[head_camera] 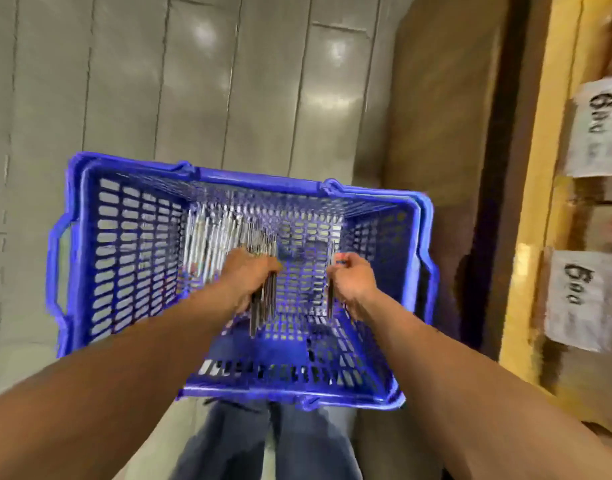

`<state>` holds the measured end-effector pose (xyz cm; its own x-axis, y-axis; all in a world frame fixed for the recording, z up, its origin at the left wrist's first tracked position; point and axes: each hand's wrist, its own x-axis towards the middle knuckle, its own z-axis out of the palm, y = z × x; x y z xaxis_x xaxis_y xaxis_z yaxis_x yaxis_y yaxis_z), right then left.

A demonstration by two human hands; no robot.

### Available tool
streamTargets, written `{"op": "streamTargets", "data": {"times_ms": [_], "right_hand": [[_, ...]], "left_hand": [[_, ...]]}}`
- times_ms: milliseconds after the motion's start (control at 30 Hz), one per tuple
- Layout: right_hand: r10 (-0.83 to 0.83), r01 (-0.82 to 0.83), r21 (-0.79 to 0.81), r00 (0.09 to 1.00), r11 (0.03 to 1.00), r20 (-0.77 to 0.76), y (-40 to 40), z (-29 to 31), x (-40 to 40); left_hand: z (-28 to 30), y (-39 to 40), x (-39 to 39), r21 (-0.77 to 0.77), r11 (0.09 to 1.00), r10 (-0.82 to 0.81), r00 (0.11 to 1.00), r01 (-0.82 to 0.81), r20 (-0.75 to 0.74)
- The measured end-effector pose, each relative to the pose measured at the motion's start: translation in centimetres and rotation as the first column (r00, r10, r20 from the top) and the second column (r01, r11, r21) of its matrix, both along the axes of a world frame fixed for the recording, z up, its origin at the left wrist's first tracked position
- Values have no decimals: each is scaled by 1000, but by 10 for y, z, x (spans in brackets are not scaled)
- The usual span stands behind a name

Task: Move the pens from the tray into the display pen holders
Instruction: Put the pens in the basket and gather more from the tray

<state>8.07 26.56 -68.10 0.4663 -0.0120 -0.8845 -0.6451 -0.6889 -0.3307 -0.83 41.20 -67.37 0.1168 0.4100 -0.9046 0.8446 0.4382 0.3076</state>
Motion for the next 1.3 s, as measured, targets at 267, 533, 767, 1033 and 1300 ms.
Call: {"op": "streamTargets", "data": {"times_ms": [267, 533, 767, 1033, 1300], "right_hand": [[340, -300, -364, 939, 882, 48, 13, -121, 14], [376, -292, -375, 910, 880, 173, 3, -143, 7], [415, -339, -417, 904, 843, 105, 6, -141, -3], [327, -280, -343, 941, 897, 87, 7, -136, -6], [239, -197, -317, 966, 928, 99, 6, -135, -10]], "left_hand": [[-125, -39, 46, -42, 999, 0, 1000, 1, 24], [-154, -54, 55, -103, 993, 52, 998, -49, 30], [-161, -59, 55, -26, 999, -48, 999, 48, -24], [-166, -60, 53, 72, 969, -234, 971, 237, -48], [-170, -60, 51, 171, 855, -468, 871, 490, -151]]}}
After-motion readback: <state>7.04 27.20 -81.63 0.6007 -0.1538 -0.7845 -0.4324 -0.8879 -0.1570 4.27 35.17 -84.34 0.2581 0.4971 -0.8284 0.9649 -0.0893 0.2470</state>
